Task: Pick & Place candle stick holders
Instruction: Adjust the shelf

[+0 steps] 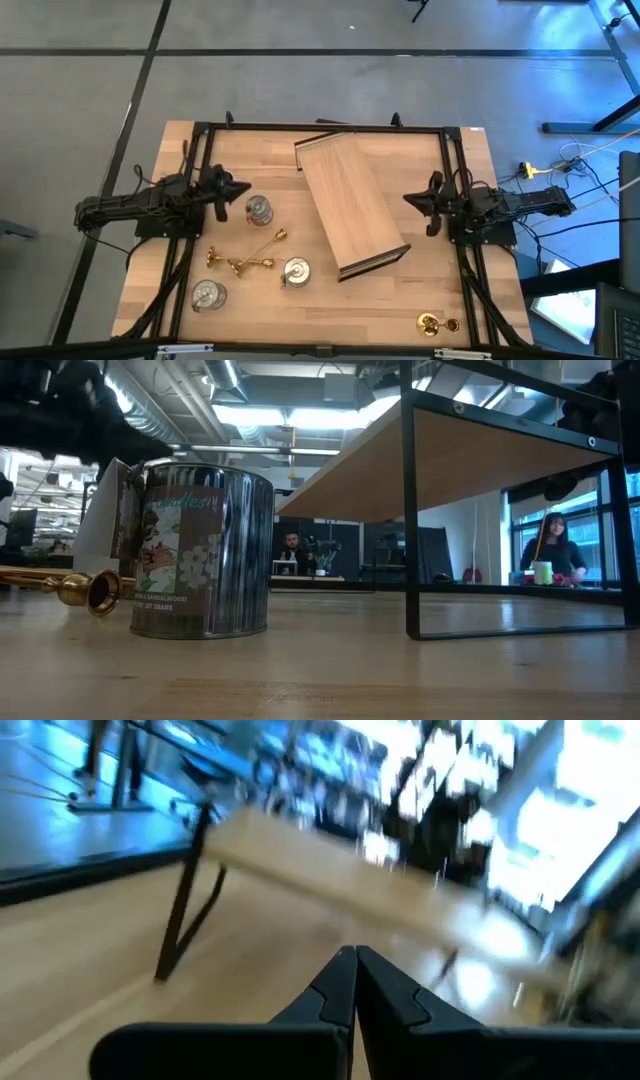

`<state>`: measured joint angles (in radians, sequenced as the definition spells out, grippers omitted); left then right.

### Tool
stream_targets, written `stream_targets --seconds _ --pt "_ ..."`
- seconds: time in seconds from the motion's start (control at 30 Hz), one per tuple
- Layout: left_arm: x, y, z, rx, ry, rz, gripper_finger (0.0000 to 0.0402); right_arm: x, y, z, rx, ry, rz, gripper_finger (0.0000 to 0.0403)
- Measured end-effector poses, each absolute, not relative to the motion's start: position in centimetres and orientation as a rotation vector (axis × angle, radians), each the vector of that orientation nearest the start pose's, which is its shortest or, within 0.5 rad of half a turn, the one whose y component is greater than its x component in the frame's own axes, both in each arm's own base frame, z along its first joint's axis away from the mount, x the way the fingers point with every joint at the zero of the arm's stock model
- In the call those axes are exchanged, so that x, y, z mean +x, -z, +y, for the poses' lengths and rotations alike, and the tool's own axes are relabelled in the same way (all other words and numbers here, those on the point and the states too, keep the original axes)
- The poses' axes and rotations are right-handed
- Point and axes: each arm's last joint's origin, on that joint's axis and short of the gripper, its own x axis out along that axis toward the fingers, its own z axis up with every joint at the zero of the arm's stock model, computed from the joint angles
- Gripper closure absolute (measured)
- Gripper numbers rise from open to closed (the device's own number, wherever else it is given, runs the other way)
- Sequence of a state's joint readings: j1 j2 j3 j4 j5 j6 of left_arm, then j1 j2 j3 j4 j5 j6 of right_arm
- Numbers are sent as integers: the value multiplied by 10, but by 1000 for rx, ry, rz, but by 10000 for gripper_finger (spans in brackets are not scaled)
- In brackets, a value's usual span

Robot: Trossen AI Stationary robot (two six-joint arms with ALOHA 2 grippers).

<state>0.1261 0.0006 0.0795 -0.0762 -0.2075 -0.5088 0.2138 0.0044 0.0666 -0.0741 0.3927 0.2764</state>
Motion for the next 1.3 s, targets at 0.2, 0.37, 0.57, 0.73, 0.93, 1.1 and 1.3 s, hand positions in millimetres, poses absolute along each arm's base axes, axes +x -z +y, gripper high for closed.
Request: stream_targets --seconds 0.2,0.37,0.57,0.73,0.93,1.1,1.3 --pt "86 -197 24 -658 -513 -342 398 88 -200 3 580 301 -287 396" --pt "81 -207 27 -896 -577 -571 398 81 -217 -1 688 338 -503 396" --pt "80 -207 28 -997 -585 -625 398 72 -233 -4 758 308 -682 396" --pt "79 -209 28 -1005 -569 -652 398 63 -243 -6 815 267 -824 396" --pt "81 -209 27 -1013 -519 -627 398 62 -246 -4 951 95 -863 396" --pt "82 -209 26 -1050 -462 -607 398 67 -246 2 950 -81 -791 396" --pt "82 -210 25 -1098 -430 -618 398 71 -266 3 878 -76 -766 396"
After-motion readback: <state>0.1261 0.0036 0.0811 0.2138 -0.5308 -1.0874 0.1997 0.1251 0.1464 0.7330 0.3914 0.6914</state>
